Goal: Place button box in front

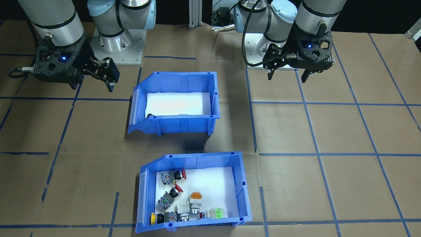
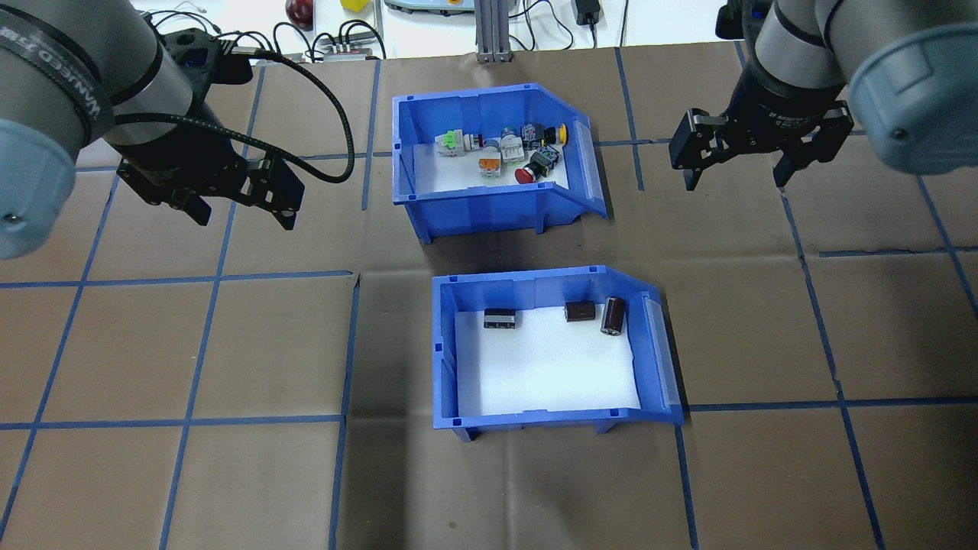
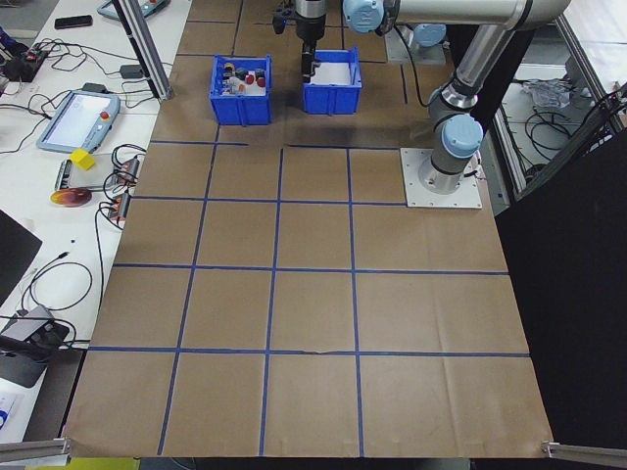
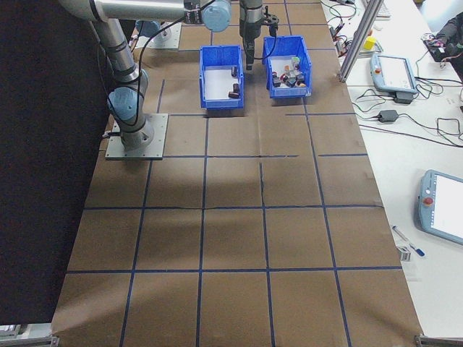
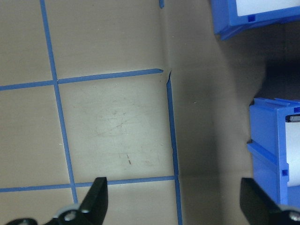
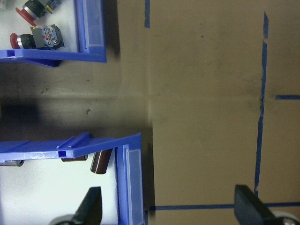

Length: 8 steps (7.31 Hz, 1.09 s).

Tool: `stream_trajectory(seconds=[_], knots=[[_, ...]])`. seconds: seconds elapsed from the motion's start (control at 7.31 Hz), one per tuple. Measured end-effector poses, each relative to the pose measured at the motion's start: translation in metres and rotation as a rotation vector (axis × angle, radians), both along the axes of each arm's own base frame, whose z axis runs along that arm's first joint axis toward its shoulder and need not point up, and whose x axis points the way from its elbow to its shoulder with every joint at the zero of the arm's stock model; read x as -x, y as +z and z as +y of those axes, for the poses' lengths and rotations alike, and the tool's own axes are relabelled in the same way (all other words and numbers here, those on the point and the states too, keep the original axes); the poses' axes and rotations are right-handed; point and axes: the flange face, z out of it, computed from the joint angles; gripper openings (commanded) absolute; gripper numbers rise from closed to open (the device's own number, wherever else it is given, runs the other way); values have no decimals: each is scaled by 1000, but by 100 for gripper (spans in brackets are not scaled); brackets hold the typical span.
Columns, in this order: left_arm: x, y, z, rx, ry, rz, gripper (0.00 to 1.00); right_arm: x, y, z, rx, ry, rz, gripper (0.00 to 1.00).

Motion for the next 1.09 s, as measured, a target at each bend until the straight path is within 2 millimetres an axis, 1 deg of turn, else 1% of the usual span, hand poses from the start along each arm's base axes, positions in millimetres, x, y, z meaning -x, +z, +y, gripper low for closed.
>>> stream_trajectory(seconds=[0.27, 1.09], knots=[[0, 0, 0, -1, -3, -2, 99, 0, -1, -6, -50, -41, -13, 100], [0, 0, 0, 0, -4, -3, 99, 4, -2, -7, -56, -59, -22, 100]])
